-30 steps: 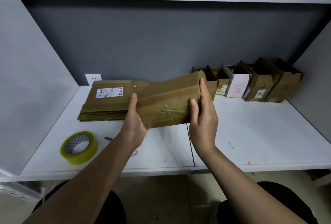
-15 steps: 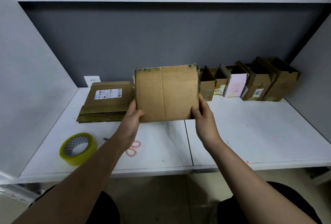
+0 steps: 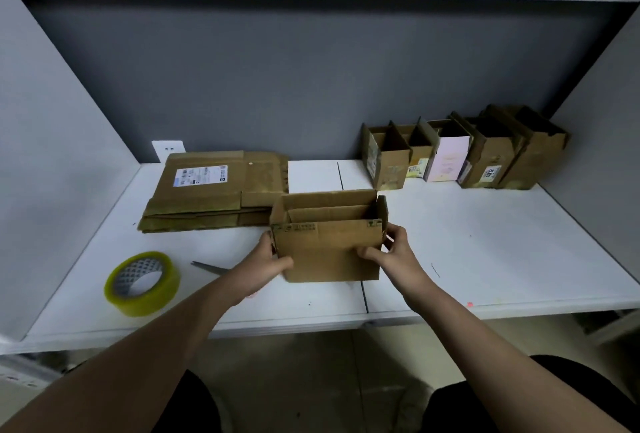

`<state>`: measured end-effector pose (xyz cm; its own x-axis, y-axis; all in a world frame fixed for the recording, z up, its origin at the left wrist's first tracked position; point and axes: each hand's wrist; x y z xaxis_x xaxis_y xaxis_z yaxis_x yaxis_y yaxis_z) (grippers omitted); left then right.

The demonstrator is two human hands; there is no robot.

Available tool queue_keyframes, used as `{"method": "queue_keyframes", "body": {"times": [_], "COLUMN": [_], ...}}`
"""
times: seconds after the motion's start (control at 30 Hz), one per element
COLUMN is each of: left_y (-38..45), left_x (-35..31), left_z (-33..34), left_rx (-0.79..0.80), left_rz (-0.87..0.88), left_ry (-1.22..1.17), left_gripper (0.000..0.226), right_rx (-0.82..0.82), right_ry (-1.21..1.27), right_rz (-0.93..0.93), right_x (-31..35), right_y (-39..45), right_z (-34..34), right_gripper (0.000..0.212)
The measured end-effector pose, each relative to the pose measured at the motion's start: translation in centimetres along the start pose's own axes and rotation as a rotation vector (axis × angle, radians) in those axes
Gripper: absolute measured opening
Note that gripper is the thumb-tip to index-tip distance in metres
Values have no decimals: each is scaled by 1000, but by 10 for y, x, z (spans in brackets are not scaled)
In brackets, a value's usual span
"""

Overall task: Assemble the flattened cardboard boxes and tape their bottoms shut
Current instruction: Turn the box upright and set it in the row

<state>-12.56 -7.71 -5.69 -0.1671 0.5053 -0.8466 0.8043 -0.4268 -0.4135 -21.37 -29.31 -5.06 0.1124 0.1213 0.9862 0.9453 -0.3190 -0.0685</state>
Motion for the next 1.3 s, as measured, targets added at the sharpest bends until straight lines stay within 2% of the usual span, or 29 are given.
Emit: {"method": "queue_keyframes", "body": {"times": [0.07, 0.17, 0.23, 0.3, 0.4, 0.53, 0.67, 0.77, 0.9, 1.0, 1.07, 1.17, 1.23, 1.3], "left_y": [2, 3, 5, 5, 6, 9, 8, 8, 5, 6, 6, 6, 7, 9], "left_x": [5, 4, 4, 5, 4, 6, 9, 8, 2, -3, -4, -1, -1, 0], "left_z": [4, 3, 0, -3, -3, 0, 6, 9, 12, 10, 11, 14, 15, 13], "left_rx": [-21, -18, 20, 51, 47, -76, -191, -163, -68, -101, -53, -44, -66, -93], "left_rz": [1, 62, 105, 121, 138, 171, 219, 243, 238, 240, 244, 244, 224, 232], "left_ry": [39, -50, -67, -52, -49, 41, 242, 271, 71, 33, -67, -58, -26, 38], "left_gripper": [68, 77, 83, 84, 80, 76, 90, 91, 80, 69, 73, 79, 69, 60], "right_rx": [12, 28, 36, 19, -34, -30, 49, 89, 120, 130, 140, 172, 150, 107], "right_ry": [-39, -83, -211, -360, -433, -471, -648, -599, -516, -478, -497, -547, -480, -410], "right_rz": [-19, -87, -124, -144, -196, -279, -327, -314, -290, -247, -237, -271, -256, -241], "right_x": [-2, -5, -9, -14, -17, -16, -15, -13, -13, -13, -13, -15, -15, -13], "right_y": [-2, -2, -1, 0, 1, -5, -15, -18, -19, -19, -21, -24, -24, -23], "right_z": [0, -3, -7, -11, -17, -24, -22, -23, -23, -20, -18, -13, -12, -12], "right_gripper": [64, 82, 88, 85, 74, 74, 54, 39, 32, 62, 67, 53, 47, 31]}}
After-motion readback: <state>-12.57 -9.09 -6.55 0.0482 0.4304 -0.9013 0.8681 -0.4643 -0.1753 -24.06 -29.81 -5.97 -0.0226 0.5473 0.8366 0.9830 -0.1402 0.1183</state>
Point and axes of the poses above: each hand's wrist, its own y-axis towards the middle knuckle, its own z-axis out of the palm, x = y × z, and after that the axes turned 7 degrees about -z, right-handed
